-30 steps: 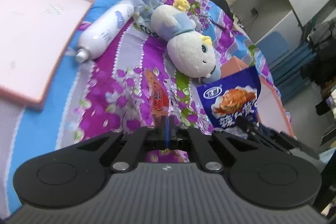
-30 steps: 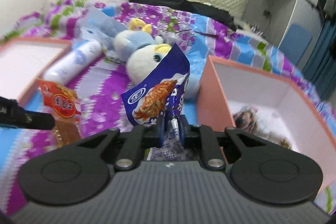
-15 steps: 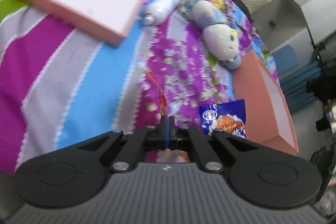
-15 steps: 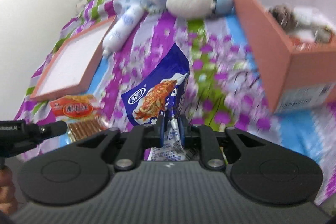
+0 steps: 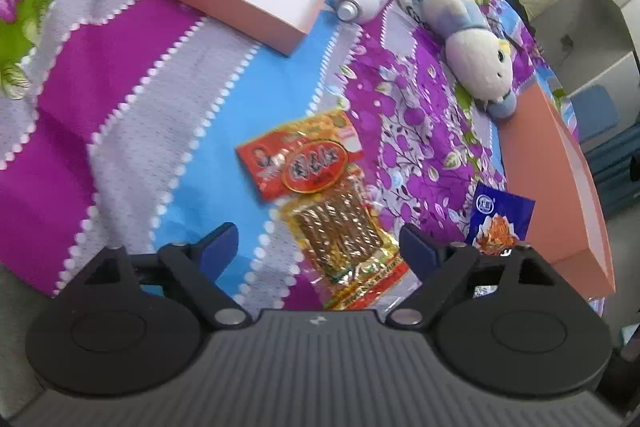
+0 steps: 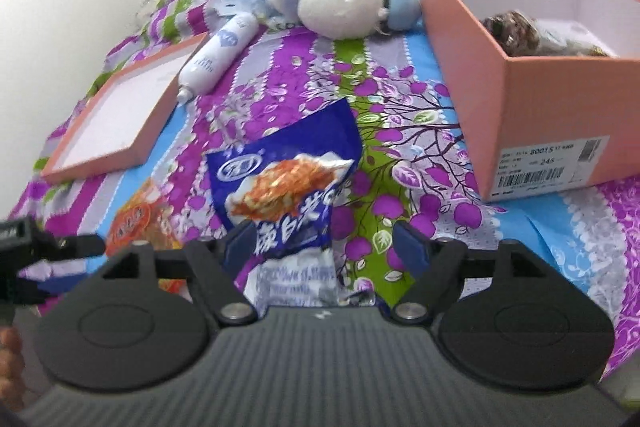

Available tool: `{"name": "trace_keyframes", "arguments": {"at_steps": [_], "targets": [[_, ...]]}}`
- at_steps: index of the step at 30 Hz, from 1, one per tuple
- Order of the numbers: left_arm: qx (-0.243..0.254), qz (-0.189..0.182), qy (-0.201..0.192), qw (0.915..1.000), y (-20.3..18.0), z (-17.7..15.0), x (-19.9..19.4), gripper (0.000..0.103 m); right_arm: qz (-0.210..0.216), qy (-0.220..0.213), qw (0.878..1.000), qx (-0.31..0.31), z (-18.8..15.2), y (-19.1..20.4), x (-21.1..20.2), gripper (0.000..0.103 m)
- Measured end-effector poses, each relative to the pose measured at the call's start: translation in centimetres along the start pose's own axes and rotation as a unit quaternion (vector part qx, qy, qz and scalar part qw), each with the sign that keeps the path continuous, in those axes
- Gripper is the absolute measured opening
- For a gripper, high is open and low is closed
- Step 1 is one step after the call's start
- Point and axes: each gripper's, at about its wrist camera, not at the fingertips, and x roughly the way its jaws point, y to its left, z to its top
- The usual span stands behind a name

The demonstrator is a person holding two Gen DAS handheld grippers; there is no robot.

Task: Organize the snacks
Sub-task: 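Lift the red strip packet with left tool while right lifts the blue bag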

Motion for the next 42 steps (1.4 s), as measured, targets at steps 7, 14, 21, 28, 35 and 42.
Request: {"name": "trace_keyframes", "arguments": {"at_steps": [7,14,21,28,35,42], "targets": [[0.022,0.026,-0.011,0.9994,-2.8,-0.2,2.8,0.099,-0.023,0.015,0.995,-0.095,-1.6,2.3,1.9,0.077],[0.066,0.074,-0.021,0.9949,-5.1,-0.1,5.4,0.103,-0.021,0.016,0.992,-0.121,-2.5,3.0,2.9,0.076],[0.139,0.133,-0.016,0.9811,-7.2,-1.4,7.4,0.102,-0.017,0.020,0.990,-0.140,-2.8,3.5,3.1,0.060],[0.185,0.155,-0.021,0.9702,-7.6,-2.5,7.9,0.097,-0.010,0.025,0.991,-0.128,-2.2,2.7,2.8,0.049],[0.194,0.151,-0.030,0.9688,-7.2,-2.7,6.6,0.079,-0.003,0.026,0.995,-0.099,-1.5,1.9,2.3,0.049],[0.183,0.126,-0.032,0.9746,-6.8,-2.5,4.5,0.064,0.004,0.026,0.997,-0.071,-0.8,1.4,1.1,0.049]]}}
